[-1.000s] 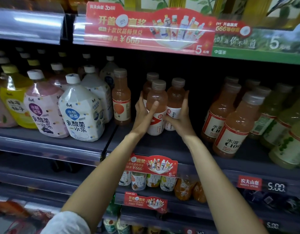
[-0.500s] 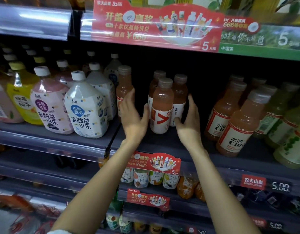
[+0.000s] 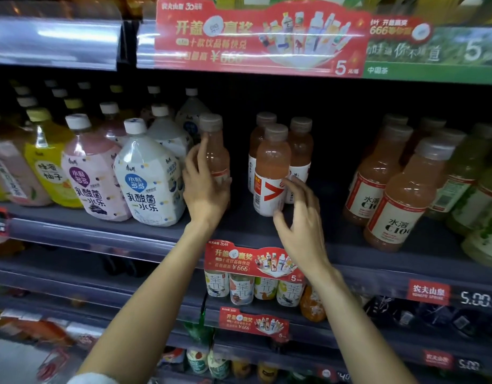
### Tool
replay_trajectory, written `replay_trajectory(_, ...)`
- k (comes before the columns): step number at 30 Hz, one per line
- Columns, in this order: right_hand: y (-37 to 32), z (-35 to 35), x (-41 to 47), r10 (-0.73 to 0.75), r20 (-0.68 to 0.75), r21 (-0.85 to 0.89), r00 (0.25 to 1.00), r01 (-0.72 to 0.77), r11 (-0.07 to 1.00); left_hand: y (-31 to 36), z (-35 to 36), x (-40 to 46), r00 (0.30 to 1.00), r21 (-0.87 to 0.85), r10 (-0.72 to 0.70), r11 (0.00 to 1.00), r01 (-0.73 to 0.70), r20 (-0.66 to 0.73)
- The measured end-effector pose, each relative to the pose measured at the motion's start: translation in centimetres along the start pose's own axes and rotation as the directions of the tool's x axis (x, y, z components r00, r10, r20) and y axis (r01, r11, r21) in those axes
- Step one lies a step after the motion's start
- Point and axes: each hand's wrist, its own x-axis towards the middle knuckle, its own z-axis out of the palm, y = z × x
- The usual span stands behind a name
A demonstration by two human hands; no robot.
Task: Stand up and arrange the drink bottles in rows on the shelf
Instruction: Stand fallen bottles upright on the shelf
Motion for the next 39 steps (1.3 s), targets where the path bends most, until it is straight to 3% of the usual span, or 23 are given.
replay_trajectory(4,-1.3,0.0,-0.2,-0.048,0.113,0.135,0.992,0.033,0.990,1.6,-2.7,-3.5,0.993,-0.149,0.116,0.982,-0.118,-0.021)
replay_trajectory(7,-1.9,0.3,-0.8,-0.057,0.222,0.154,0.973,0.022,0.988,3.4,-3.8,-5.0,0.945,-0.221,0.324,0.925,-0.309,0.034)
replay_trajectory(10,-1.3,-0.5,-1.3,0.037,0.186,0.215,0.982,-0.078,0.974,5.9,-4.1,-5.7,0.880,-0.319,0.473,0.842,-0.435,0.048)
replay_trajectory(13,0.1,-3.2,-1.4,0.162,0.097,0.286,0.982,-0.184,0.941,9.5,-3.1,-6.1,0.827,-0.417,0.555,0.776,-0.474,0.093)
replay_trajectory(16,1.9,-5.8,-1.1,0.174,-0.056,0.164,0.983,-0.163,0.973,12.3,-0.7,-5.8,0.836,-0.499,0.526,0.773,-0.392,0.158)
replay_trajectory(21,5.0,-9.3,-1.4,0.145,-0.233,-0.205,0.961,-0.195,0.959,14.6,4.3,-6.2,0.870,-0.527,0.420,0.816,-0.237,0.258)
replay_trajectory(25,6.8,-10.6,-2.8,-0.027,-0.499,-0.414,0.866,-0.210,0.886,15.0,6.9,-7.1,0.890,-0.601,0.321,0.796,-0.069,0.324)
replay_trajectory(28,8.4,-11.2,-2.4,0.119,-0.581,-0.236,0.805,-0.307,0.922,15.4,7.6,-7.3,0.862,-0.613,0.338,0.789,-0.040,0.378)
replay_trajectory(32,10.1,-13.1,-1.6,0.380,-0.293,0.153,0.877,-0.349,0.924,15.5,8.7,-7.2,0.827,-0.676,0.362,0.736,0.030,0.430)
replay_trajectory(36,10.3,-14.1,-2.0,0.422,-0.339,0.067,0.841,-0.426,0.902,15.8,9.0,-6.8,0.764,-0.707,0.382,0.694,0.134,0.520)
replay_trajectory(39,10.4,-14.5,-2.5,0.419,-0.365,0.070,0.831,-0.424,0.903,15.9,9.0,-6.9,0.740,-0.710,0.409,0.692,0.130,0.534)
